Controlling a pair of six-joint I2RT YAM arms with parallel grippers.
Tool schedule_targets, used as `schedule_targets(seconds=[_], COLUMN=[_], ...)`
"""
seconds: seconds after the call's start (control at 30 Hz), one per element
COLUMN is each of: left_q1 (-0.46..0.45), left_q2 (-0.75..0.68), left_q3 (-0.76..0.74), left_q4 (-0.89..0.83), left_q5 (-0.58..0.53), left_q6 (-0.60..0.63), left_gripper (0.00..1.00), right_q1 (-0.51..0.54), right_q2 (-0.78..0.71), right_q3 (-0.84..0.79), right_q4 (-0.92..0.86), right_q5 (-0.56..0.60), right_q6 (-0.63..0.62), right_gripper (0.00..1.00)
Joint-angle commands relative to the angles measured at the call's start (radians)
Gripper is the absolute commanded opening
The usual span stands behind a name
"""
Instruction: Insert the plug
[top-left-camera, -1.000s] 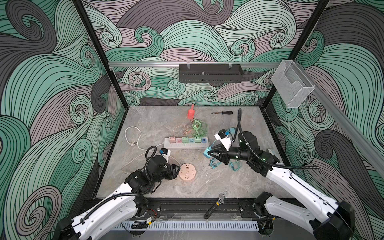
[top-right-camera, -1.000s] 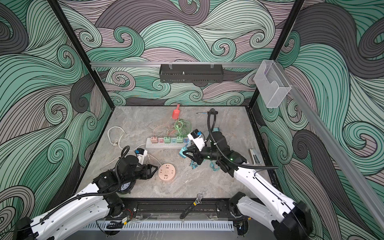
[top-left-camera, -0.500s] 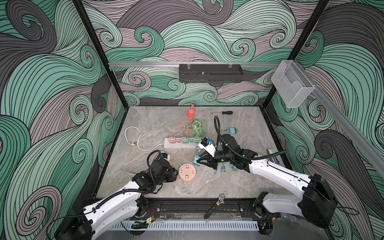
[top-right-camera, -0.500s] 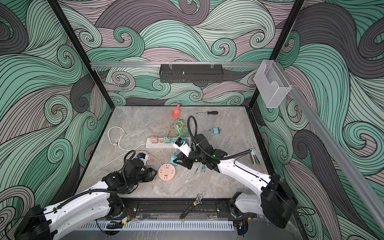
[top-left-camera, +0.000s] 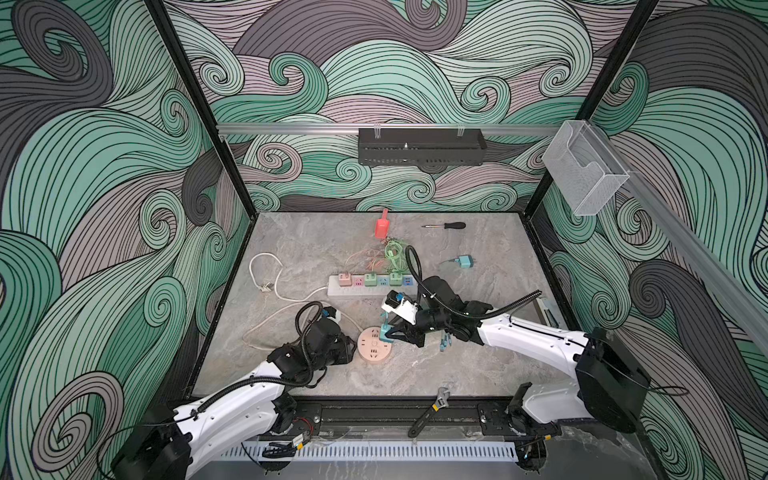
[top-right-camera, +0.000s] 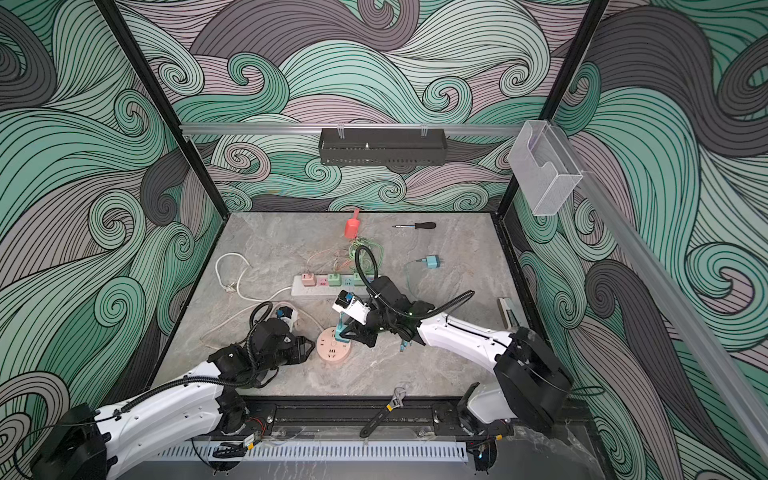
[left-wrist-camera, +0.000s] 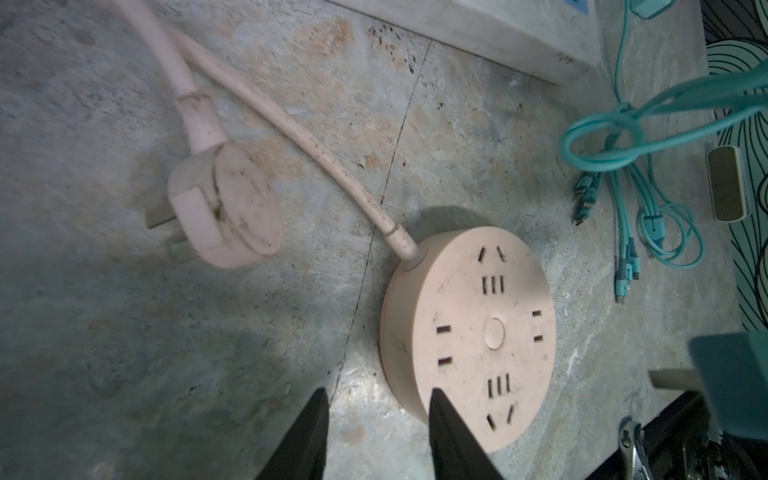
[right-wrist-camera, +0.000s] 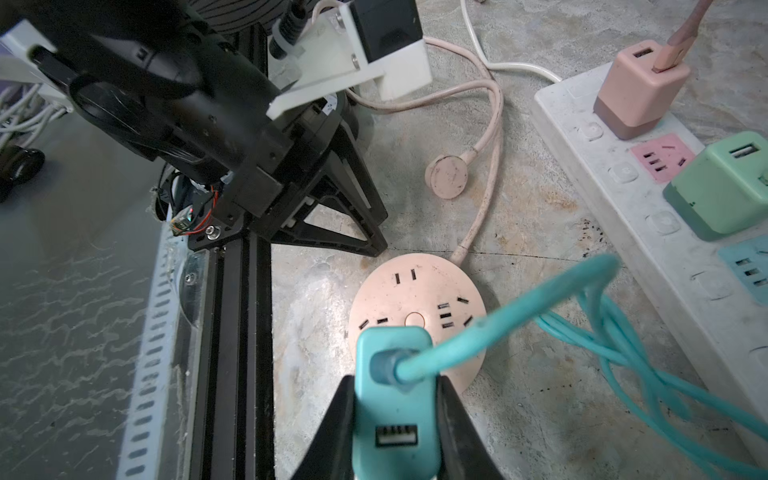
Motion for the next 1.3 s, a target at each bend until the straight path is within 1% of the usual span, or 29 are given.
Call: schedule_targets(seconds=[0.0,0.37,0.53,0.8,1.03,1.27], left_q1=[0.006,0.007,0.006,0.006,0.006,0.008], left_q2=[0.007,0.018,0.018,0.02,0.06,0.105], left_q3=[-0.017,-0.008,-0.015,-0.019,-0.025,-0.022], left_q4=[0.026,0.031,0.072,0.106,0.137,0.182], left_q5=[-0.01,0.003,0.038,0.057,0.061,0.069], left_q6=[-0.021,-0.012,-0.01,-0.002,-0.007,-0.011], left_gripper=[0.42,0.4,0.45,0.46,0.43,0.39], right_q1=[0.015,0.031,0.031,0.031,0.031,0.03], right_q2=[0.02,0.089,0.117,0.183,0.231,0.233], right_q3=[0.027,0.042,0.055,0.092,0.118,0.109], right_q4=[0.033,0.069,0.107,0.147,0.164,0.158], right_q5=[0.025,0.034,0.032,0.025,0.025,0.032], right_q6=[-0.054,-0.097,-0.102,-0.099,-0.111,-0.128], right_gripper=[0.06,0.07,0.06,0.06,0.05,0.05])
